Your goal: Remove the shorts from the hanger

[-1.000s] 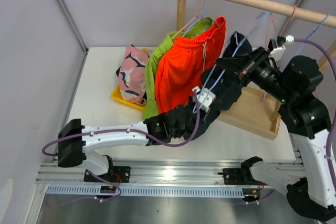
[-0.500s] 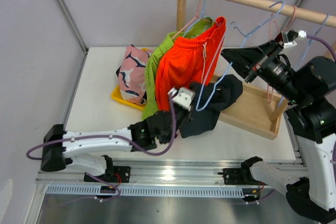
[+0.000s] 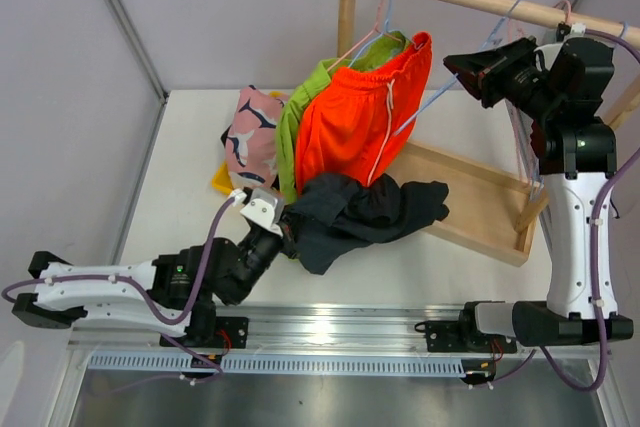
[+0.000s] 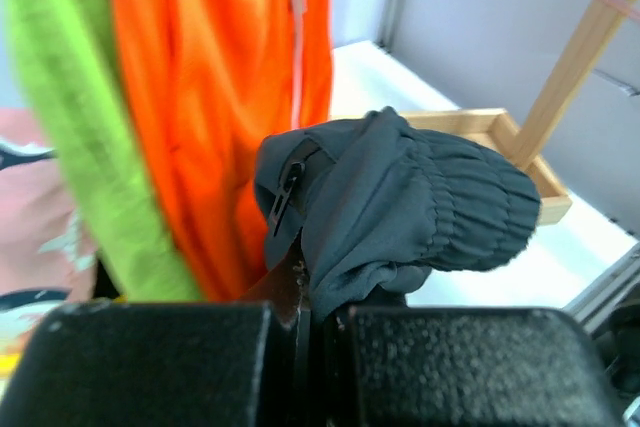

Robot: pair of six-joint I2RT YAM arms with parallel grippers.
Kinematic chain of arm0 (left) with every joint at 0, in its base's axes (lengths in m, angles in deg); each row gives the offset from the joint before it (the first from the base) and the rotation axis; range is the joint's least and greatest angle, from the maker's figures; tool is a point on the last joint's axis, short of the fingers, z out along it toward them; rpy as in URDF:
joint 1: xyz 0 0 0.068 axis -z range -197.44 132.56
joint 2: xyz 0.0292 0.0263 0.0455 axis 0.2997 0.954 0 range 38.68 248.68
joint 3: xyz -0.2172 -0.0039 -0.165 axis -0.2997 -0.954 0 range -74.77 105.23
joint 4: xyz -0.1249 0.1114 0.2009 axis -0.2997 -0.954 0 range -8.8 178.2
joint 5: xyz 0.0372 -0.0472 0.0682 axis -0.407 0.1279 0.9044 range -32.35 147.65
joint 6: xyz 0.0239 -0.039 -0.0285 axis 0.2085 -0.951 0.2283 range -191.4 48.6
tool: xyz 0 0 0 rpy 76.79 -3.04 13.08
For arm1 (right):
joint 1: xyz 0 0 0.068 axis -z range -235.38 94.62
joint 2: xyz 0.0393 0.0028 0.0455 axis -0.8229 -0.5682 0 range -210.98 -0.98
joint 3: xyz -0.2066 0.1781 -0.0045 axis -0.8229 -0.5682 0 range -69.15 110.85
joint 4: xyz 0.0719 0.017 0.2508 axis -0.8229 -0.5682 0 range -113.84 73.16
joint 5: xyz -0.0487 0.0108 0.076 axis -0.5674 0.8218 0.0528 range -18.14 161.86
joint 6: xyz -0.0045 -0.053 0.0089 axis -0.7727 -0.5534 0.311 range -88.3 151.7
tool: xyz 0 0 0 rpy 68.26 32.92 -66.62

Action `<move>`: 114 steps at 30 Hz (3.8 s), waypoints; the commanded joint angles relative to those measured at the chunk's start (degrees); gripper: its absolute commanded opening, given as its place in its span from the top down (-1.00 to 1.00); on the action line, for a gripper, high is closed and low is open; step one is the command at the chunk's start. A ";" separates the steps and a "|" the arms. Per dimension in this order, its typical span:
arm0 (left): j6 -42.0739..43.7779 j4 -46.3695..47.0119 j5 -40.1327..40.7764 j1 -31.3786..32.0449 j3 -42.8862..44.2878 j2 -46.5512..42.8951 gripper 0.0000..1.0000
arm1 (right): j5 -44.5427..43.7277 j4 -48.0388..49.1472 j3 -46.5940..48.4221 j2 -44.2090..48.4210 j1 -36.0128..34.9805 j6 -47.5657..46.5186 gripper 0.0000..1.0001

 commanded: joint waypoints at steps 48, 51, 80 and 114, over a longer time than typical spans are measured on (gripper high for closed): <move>27.38 -25.49 -8.85 -45.07 51.93 16.18 1.00 | -10.68 -19.17 -13.25 17.28 -0.58 -33.07 -0.99; 24.83 -27.34 -13.53 -54.85 58.89 21.10 1.00 | -10.94 -20.13 -13.87 18.34 -0.40 -34.47 -0.99; 3.99 -31.13 -44.82 -69.66 91.25 52.67 1.00 | -10.24 -19.96 -23.17 24.32 0.04 -35.89 -0.99; -4.62 -21.88 -37.88 -68.16 32.89 25.87 -0.98 | -7.41 -2.30 10.38 -3.09 -18.50 -35.27 -0.99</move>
